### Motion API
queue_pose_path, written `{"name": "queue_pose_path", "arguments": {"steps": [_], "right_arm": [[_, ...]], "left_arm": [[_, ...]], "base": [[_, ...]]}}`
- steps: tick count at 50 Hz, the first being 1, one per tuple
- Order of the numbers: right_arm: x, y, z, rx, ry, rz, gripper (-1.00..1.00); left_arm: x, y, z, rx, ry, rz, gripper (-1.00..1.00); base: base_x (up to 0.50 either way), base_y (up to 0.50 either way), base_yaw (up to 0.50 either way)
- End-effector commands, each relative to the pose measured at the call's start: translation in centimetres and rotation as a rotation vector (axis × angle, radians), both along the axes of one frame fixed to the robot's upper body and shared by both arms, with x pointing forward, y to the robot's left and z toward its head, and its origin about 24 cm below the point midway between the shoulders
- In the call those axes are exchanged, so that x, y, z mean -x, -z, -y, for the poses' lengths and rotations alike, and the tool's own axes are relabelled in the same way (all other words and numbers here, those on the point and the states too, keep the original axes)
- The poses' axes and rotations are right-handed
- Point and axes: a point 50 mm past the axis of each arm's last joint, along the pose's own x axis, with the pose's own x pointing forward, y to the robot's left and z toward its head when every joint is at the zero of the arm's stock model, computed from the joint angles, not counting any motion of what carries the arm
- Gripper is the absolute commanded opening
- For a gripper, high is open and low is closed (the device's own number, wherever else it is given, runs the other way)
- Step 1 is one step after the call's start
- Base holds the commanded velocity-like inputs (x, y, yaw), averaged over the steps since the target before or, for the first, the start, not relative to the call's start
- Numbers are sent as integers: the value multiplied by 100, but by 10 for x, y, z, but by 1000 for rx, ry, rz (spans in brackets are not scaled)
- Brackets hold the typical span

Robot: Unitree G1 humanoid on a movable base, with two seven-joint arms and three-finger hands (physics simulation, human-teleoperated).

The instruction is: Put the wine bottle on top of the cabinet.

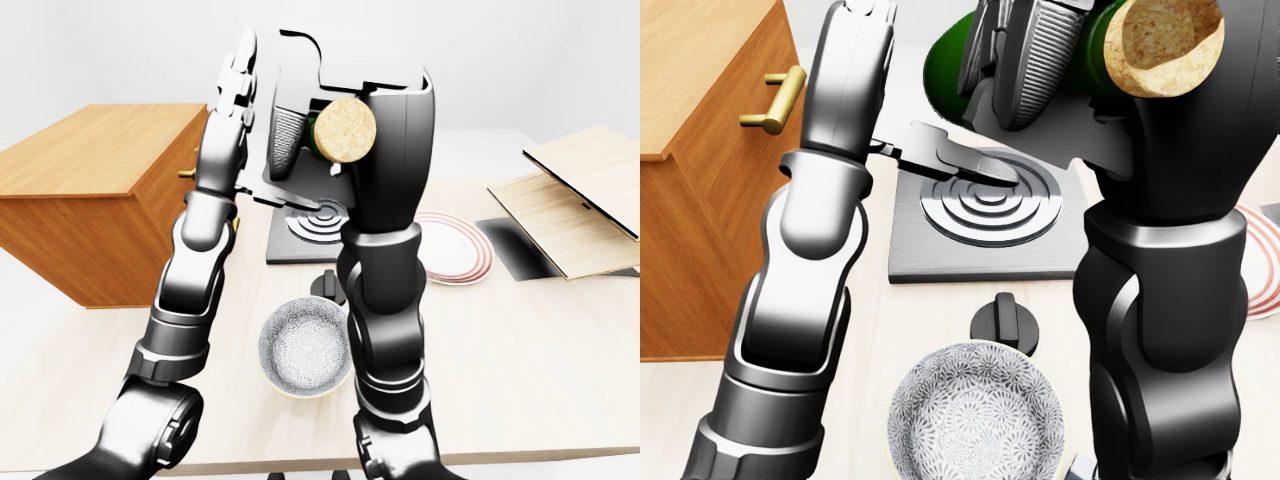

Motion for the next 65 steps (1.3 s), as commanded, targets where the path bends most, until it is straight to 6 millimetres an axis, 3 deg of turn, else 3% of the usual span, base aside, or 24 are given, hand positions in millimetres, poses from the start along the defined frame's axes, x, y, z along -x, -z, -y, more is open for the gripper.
{"name": "queue_pose_path", "arguments": {"steps": [1, 20, 27, 28, 29, 30, 54, 55, 56, 58, 65], "right_arm": [[3, 1, -3, -2, -16, 1, -100], [1, 4, -2, 16, -2, -12, -100], [1, 6, -2, 13, -2, -18, -100], [0, 7, -2, 15, -2, -25, -100], [0, 7, -2, 13, -3, -25, -100], [0, 7, -2, 12, -3, -25, -100], [-2, 12, -3, 7, -7, -54, -100], [-1, 13, -2, 6, -7, -51, -50], [0, 13, -2, 6, -5, -49, 39], [3, 13, -2, 7, -6, -41, 100], [21, 13, -3, 16, -11, 11, 100]], "left_arm": [[9, -10, 7, -27, 27, 52, 100], [30, -30, 20, -34, 81, 159, 100], [36, -28, 21, -35, 106, 164, 100], [40, -29, 22, -39, 138, 172, 27], [43, -30, 23, -42, 147, 179, -59], [45, -29, 23, -45, 149, 186, -100], [50, -28, 25, -46, 169, 189, -100], [50, -28, 24, -45, 169, 187, -99], [48, -28, 23, -42, 166, 182, -97], [48, -29, 21, -38, 169, 186, -95], [46, -27, 19, -33, 167, 172, -94]], "base": [[0, 0, 0], [0, 0, 0], [0, 0, 0], [0, 0, 0], [0, 0, 0], [0, 0, 0], [0, 0, 0], [0, 0, 0], [0, 0, 0], [0, 0, 0], [0, 0, 0]]}}
